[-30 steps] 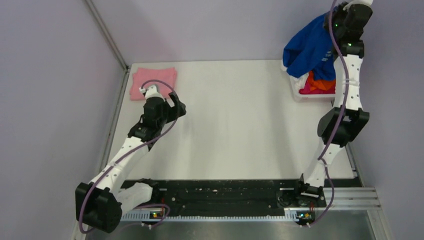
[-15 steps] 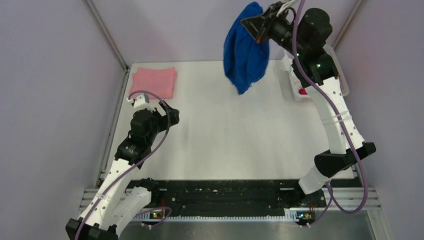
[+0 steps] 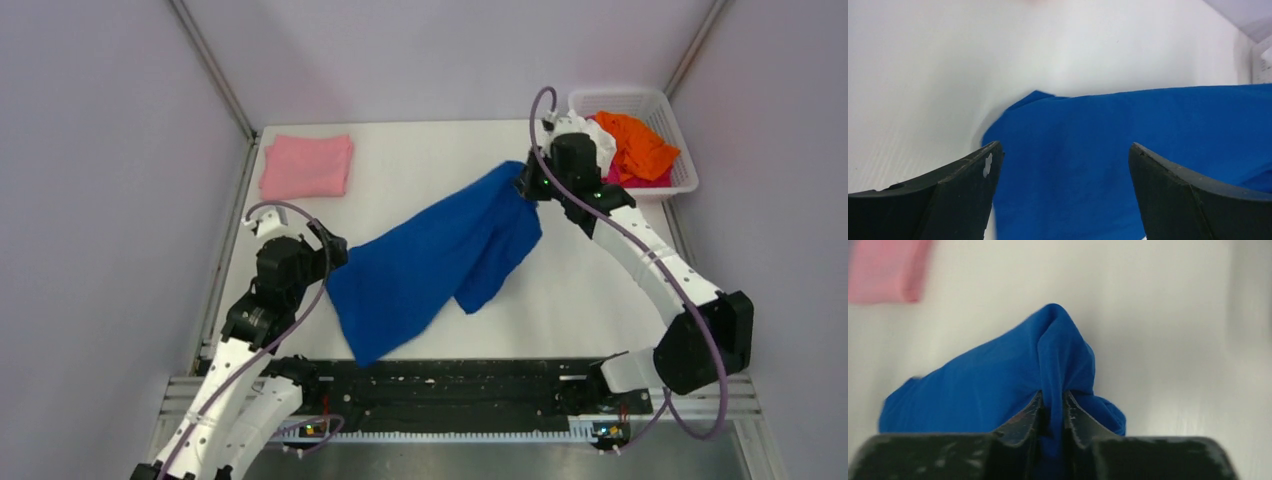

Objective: Fold and stack the t-shirts
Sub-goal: Move the tshirt to the center of the board, then flatten out the tshirt

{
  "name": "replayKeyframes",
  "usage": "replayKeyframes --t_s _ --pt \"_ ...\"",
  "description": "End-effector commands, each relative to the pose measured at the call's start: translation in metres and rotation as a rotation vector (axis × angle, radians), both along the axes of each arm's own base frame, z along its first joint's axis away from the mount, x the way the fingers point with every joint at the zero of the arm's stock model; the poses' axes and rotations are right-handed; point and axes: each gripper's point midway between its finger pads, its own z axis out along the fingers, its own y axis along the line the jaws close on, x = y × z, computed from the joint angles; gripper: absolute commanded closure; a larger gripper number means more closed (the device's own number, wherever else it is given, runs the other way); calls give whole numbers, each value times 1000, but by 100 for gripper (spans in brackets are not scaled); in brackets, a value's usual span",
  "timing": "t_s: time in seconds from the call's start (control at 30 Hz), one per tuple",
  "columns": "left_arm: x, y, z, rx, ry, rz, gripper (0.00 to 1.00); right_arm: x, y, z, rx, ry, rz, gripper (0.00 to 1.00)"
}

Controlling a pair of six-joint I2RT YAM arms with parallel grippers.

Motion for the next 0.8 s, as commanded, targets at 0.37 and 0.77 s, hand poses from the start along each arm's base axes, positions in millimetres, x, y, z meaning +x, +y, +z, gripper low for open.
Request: replayKeyframes --t_s 0.37,0.77 --pt "-2 -65 -98 -136 370 -240 1 -12 -157 -130 -254 328 -722 1" --pt "39 -88 -150 -117 472 -240 2 -9 -176 -165 -146 270 -597 3"
